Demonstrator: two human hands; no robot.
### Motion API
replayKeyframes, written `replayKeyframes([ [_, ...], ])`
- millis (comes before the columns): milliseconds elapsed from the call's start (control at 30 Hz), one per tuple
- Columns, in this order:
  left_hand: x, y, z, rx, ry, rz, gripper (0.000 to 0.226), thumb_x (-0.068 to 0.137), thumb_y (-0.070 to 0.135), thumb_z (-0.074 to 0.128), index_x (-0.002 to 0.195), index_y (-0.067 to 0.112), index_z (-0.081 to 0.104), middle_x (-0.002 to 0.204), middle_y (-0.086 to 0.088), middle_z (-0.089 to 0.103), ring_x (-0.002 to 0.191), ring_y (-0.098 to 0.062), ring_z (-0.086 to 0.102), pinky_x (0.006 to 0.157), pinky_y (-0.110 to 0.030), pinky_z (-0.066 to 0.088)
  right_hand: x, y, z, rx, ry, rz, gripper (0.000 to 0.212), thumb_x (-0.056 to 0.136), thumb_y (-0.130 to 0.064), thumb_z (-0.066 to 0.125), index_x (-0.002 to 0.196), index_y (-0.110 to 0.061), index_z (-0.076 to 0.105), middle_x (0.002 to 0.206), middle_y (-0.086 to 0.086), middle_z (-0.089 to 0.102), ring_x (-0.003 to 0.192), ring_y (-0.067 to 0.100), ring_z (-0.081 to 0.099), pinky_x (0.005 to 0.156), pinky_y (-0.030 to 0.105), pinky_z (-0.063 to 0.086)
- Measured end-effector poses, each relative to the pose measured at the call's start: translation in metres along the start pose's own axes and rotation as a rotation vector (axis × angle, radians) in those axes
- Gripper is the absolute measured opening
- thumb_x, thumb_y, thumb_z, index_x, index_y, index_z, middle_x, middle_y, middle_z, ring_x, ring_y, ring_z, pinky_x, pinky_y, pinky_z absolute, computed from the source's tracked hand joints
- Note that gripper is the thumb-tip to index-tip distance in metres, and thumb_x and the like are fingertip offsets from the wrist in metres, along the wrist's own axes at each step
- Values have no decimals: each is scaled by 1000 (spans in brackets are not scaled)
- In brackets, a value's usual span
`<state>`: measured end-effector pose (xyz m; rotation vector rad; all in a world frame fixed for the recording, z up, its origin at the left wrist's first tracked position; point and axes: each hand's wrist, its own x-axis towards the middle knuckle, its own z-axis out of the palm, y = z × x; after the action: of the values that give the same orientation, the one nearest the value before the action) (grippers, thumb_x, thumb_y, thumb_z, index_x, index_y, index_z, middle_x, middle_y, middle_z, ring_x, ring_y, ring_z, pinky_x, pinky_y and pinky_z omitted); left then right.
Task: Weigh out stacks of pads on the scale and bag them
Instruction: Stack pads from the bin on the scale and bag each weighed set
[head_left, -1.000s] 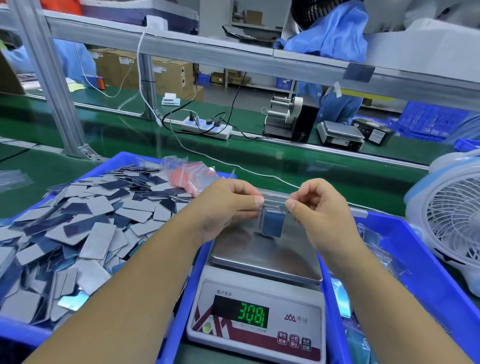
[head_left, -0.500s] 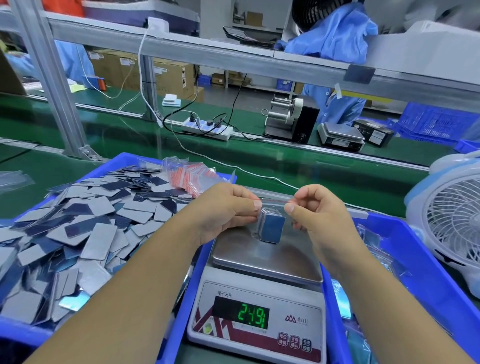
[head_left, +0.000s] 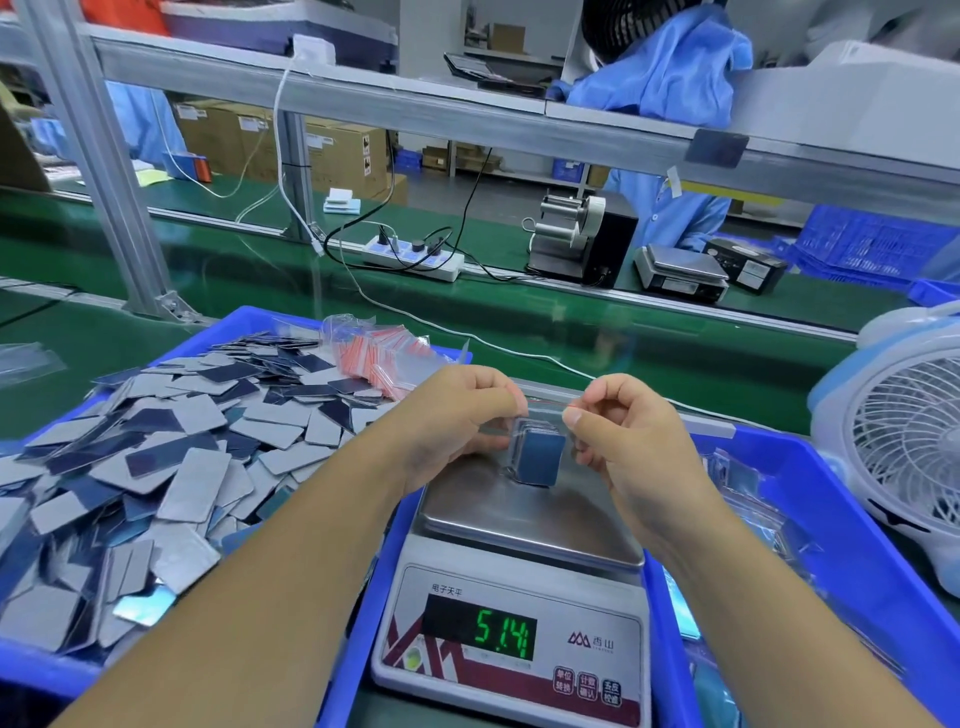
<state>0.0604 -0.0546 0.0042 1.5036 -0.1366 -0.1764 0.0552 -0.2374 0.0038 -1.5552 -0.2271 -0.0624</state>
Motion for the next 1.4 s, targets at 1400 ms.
replayKeyframes([
  [1400,-2,2,-17,312,-103,269,5,78,32,73,73,31,75,76,10,69,76,-6,61,76,-19,46,-5,-19,-5,70,-74,-18,42,78,15,66,70,-20,43,60,2,57,49,12,44,46,21,36],
])
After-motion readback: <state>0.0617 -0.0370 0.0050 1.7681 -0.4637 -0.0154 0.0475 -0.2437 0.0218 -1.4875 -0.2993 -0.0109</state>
